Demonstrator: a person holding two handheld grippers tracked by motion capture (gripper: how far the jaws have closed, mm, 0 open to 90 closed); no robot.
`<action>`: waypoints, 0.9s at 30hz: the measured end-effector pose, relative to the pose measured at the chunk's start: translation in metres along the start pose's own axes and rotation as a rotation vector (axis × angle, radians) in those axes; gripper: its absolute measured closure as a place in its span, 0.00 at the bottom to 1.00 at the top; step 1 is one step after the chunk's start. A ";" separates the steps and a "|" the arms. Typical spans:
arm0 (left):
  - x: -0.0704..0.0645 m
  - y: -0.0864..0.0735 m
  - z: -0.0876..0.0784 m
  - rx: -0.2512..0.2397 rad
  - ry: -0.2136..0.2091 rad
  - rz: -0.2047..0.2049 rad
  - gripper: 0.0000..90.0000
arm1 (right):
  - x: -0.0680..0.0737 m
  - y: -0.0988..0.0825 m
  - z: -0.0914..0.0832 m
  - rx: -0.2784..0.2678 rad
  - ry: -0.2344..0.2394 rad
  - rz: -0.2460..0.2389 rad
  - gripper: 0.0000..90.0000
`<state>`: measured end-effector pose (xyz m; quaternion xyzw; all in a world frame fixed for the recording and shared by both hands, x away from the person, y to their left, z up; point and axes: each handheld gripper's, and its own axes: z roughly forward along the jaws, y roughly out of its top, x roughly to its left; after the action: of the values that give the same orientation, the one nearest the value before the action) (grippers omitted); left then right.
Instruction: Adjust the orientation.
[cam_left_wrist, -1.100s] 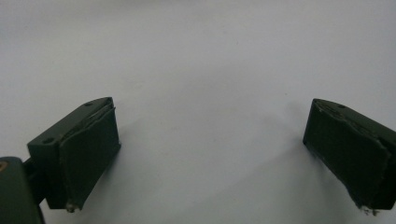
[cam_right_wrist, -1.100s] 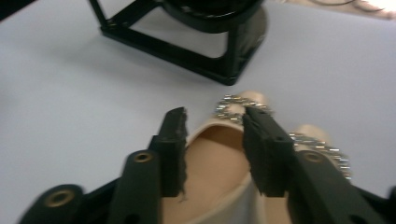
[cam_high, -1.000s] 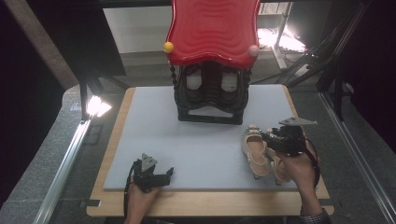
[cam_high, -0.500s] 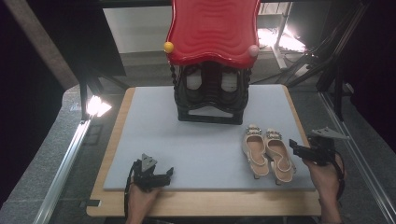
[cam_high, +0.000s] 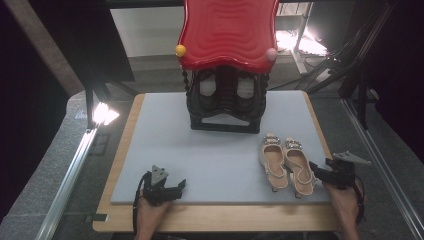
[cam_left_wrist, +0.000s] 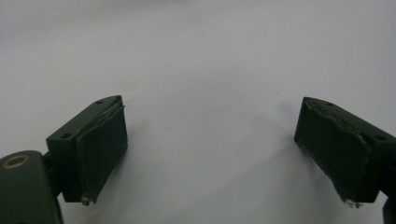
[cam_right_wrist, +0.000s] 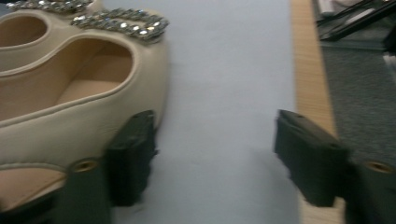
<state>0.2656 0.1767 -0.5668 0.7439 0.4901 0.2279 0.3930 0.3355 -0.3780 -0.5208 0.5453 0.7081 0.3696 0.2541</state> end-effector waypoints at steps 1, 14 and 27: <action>0.000 0.000 0.000 0.000 0.000 0.000 0.10 | 0.002 0.000 0.002 0.005 0.014 0.003 0.47; 0.000 0.000 0.000 -0.002 -0.003 -0.001 0.10 | 0.017 0.010 0.020 0.053 0.043 0.005 0.99; 0.001 0.000 0.000 -0.002 -0.004 -0.001 0.10 | 0.031 0.009 0.023 0.057 0.049 0.042 1.00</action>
<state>0.2661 0.1771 -0.5671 0.7439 0.4893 0.2268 0.3947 0.3498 -0.3409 -0.5257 0.5580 0.7127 0.3677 0.2131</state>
